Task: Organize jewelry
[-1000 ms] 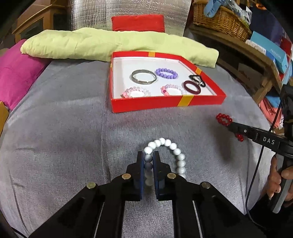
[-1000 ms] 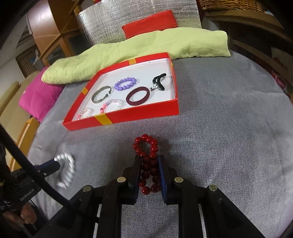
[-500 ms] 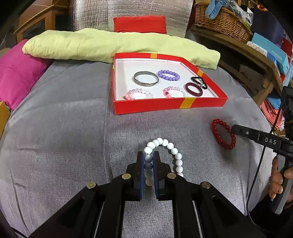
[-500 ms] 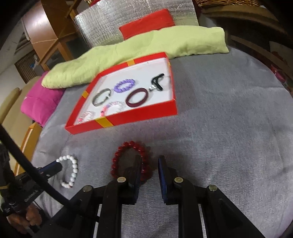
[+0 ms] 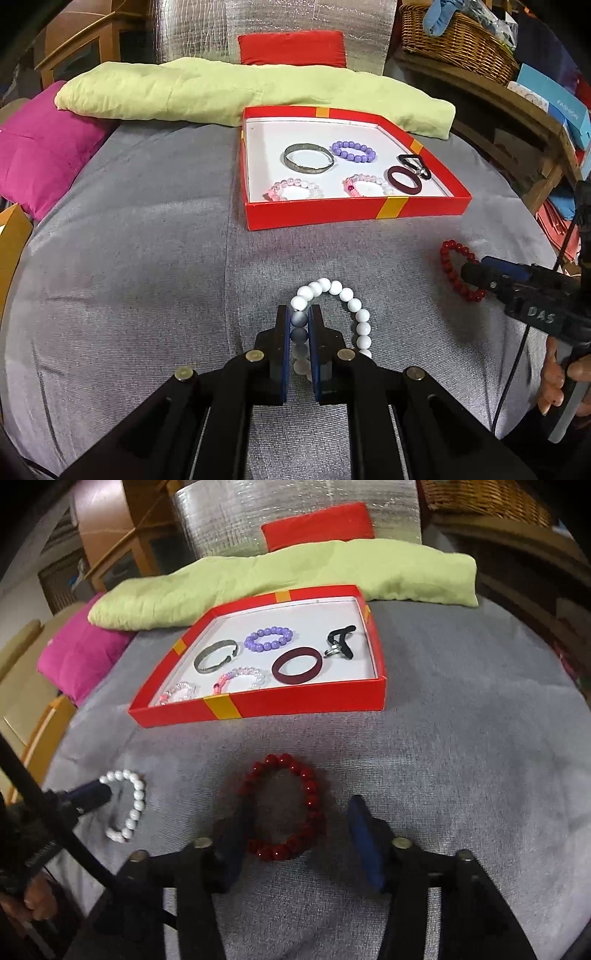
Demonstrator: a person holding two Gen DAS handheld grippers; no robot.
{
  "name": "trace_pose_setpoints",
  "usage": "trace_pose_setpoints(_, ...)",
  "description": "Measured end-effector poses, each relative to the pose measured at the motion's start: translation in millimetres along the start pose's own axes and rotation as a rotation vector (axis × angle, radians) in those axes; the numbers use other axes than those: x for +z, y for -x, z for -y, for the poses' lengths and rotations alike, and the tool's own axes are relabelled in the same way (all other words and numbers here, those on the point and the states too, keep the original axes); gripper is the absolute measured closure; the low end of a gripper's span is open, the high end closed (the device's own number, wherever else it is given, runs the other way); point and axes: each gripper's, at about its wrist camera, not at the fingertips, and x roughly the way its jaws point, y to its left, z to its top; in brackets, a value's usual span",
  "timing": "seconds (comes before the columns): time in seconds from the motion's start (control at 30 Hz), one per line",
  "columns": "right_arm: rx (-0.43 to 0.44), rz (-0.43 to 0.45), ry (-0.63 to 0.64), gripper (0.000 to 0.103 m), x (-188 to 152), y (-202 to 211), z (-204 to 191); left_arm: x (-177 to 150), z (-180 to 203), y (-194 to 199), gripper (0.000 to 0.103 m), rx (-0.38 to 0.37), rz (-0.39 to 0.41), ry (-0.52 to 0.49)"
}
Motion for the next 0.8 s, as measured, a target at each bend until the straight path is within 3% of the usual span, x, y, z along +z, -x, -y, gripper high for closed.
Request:
trace_pose_setpoints(0.2,-0.087,0.018,0.091,0.083,-2,-4,-14,0,4,4,0.093,0.036,0.015,-0.028)
trace_pose_setpoints(0.3,-0.101,0.025,0.129,0.09,-4,-5,-21,1,5,7,0.093,0.039,0.027,-0.038)
trace_pose_setpoints(0.8,-0.005,0.083,0.118,0.092,-3,3,-32,3,7,12,0.093,0.069,0.048,-0.056)
